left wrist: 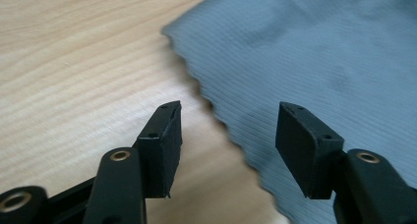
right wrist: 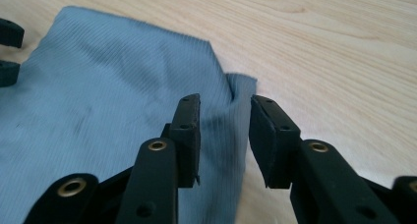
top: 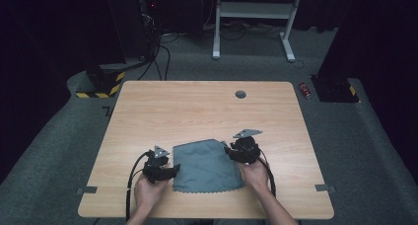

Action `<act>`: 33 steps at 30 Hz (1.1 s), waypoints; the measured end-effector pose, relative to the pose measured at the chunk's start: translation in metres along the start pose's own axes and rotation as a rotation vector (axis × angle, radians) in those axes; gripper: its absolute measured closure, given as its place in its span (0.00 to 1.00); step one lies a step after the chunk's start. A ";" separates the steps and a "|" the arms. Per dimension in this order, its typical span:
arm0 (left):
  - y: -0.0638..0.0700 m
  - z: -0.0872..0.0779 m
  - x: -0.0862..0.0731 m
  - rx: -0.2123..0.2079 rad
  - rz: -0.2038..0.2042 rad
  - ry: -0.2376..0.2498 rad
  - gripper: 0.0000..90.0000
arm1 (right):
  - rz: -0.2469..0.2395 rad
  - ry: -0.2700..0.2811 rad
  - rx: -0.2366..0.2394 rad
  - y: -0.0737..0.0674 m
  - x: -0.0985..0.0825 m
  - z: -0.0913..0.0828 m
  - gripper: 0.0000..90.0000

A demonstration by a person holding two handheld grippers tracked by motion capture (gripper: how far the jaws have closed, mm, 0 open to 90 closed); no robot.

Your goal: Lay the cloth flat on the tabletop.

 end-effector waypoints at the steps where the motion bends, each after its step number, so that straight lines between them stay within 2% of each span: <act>1: -0.002 0.002 -0.001 0.022 0.002 0.015 0.47 | 0.015 -0.017 0.005 0.000 0.003 0.009 0.72; 4: -0.003 0.001 -0.002 0.023 0.000 0.027 0.46 | 0.019 -0.036 0.011 0.000 0.003 0.016 0.73; 5: -0.002 0.001 -0.006 0.024 0.002 0.060 0.46 | 0.023 -0.064 0.011 0.000 0.002 0.023 0.79; 6: -0.002 0.001 -0.006 0.024 0.002 0.060 0.45 | 0.023 -0.064 0.011 0.000 0.002 0.023 0.79; 7: -0.001 0.002 -0.011 0.051 0.036 0.110 0.45 | 0.018 -0.085 0.009 0.002 0.001 0.029 0.87; 8: -0.001 0.002 -0.011 0.051 0.036 0.110 0.45 | 0.018 -0.085 0.009 0.002 0.001 0.029 0.87; 9: -0.001 0.001 -0.016 0.073 0.029 0.132 0.43 | 0.015 -0.105 0.011 0.003 -0.001 0.031 0.94; 16: 0.000 0.000 -0.017 0.093 0.013 0.126 0.41 | -0.019 -0.063 0.012 -0.006 0.002 0.019 0.97; 17: -0.001 0.000 -0.017 0.094 0.013 0.126 0.40 | -0.058 -0.043 0.012 -0.013 0.003 0.012 0.97; 18: -0.001 0.000 -0.017 0.094 0.013 0.126 0.40 | -0.058 -0.043 0.012 -0.013 0.003 0.012 0.97; 19: -0.001 0.000 -0.017 0.094 0.013 0.126 0.40 | -0.087 -0.030 0.019 -0.018 0.004 0.009 0.97; 20: 0.000 0.000 -0.017 0.094 0.012 0.125 0.40 | -0.140 -0.016 0.033 -0.030 0.003 0.003 0.97; 23: 0.000 0.000 -0.017 0.094 0.012 0.125 0.40 | -0.223 -0.012 0.083 -0.049 -0.003 -0.003 0.97; 24: 0.000 0.000 -0.017 0.094 0.012 0.125 0.40 | -0.223 -0.012 0.083 -0.049 -0.003 -0.003 0.97; 25: 0.000 0.000 -0.017 0.094 0.012 0.125 0.40 | -0.261 -0.021 0.105 -0.061 -0.012 -0.004 0.97; 26: 0.000 0.000 -0.017 0.094 0.012 0.125 0.40 | -0.261 -0.021 0.105 -0.061 -0.012 -0.004 0.97; 27: 0.000 0.000 -0.017 0.094 0.012 0.125 0.40 | -0.306 -0.047 0.117 -0.073 -0.024 -0.001 0.96; 30: 0.000 0.000 -0.017 0.094 0.012 0.125 0.40 | -0.368 -0.111 0.104 -0.082 -0.044 0.011 0.95; 31: 0.000 0.000 -0.017 0.093 0.013 0.125 0.40 | -0.380 -0.136 0.099 -0.083 -0.050 0.016 0.92; 32: 0.000 0.000 -0.017 0.093 0.013 0.125 0.40 | -0.380 -0.136 0.099 -0.083 -0.050 0.016 0.92; 33: 0.000 0.000 -0.017 0.092 0.013 0.125 0.39 | -0.364 -0.136 0.120 -0.083 -0.056 0.019 0.85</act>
Point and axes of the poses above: each handheld gripper's, and its own axes: z roughly forward along the jaws, x roughly out of its top, y roughly to its right, the point moved 4 cm from there along z, roughly forward along the jaws, and after that the axes turned 13 degrees about z, right-handed, at the moved point
